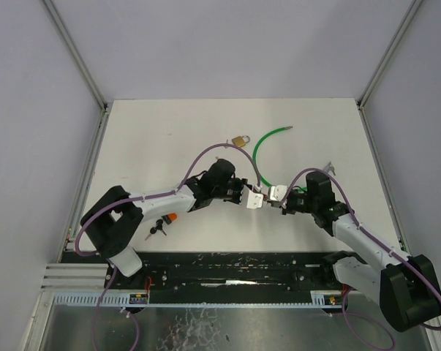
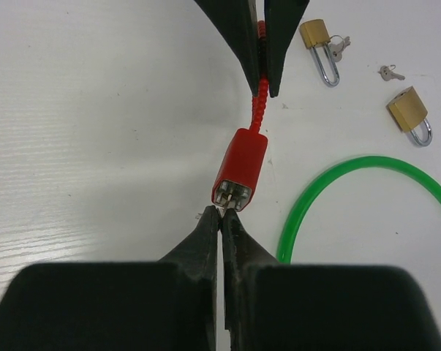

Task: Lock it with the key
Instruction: Lock the lock.

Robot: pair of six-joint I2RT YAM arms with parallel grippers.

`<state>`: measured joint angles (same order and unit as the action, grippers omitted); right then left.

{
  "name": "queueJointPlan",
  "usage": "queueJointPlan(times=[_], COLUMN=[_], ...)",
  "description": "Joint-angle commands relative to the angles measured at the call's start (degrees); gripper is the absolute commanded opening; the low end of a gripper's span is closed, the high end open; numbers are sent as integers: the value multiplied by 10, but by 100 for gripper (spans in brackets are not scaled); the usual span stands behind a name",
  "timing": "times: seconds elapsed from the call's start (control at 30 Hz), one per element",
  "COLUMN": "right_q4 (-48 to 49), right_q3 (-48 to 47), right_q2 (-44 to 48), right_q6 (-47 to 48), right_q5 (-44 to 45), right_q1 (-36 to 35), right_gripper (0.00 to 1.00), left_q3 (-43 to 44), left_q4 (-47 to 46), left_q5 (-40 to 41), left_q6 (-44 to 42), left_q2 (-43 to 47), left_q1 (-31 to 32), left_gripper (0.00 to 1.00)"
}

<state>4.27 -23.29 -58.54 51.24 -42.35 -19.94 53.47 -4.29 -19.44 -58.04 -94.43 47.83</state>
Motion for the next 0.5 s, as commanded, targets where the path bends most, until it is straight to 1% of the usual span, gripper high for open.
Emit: queueJointPlan(times=[0.0, 0.03, 0.07, 0.1, 0.13, 0.27, 0.37, 0.43, 0.47], right_q4=[-51, -74, -95, -114, -130, -167, -249, -285, -286], right_q3=[-61, -73, -83, -92, -100, -111, -155, -186, -194], right_q2=[29, 34, 37, 41, 45, 67, 66, 64, 64], right_q6=[14, 14, 15, 19, 17, -4, -11, -28, -52], right_q5=[16, 15, 13, 12, 10, -11, -26, -39, -42], right_q1=[-6, -6, -6, -6, -6, -5, -2, 12, 23], right_gripper=[2, 5, 5, 1, 0, 0, 0, 0, 0], left_q3=[-1, -1, -1, -1, -2, -10, -15, -17, -21], left_q4=[-28, -27, -26, -26, -24, -21, -21, -20, -27], left_q5=[-22, -27, -37, -46, -56, -66, -71, -77, -80], left_q6=[7, 7, 9, 11, 15, 19, 19, 23, 27], left_q2=[29, 30, 33, 38, 43, 74, 95, 104, 109], left_q1=[-3, -3, -3, -3, -3, 14, 22, 23, 24], left_gripper=[0, 0, 0, 0, 0, 0, 1, 4, 8])
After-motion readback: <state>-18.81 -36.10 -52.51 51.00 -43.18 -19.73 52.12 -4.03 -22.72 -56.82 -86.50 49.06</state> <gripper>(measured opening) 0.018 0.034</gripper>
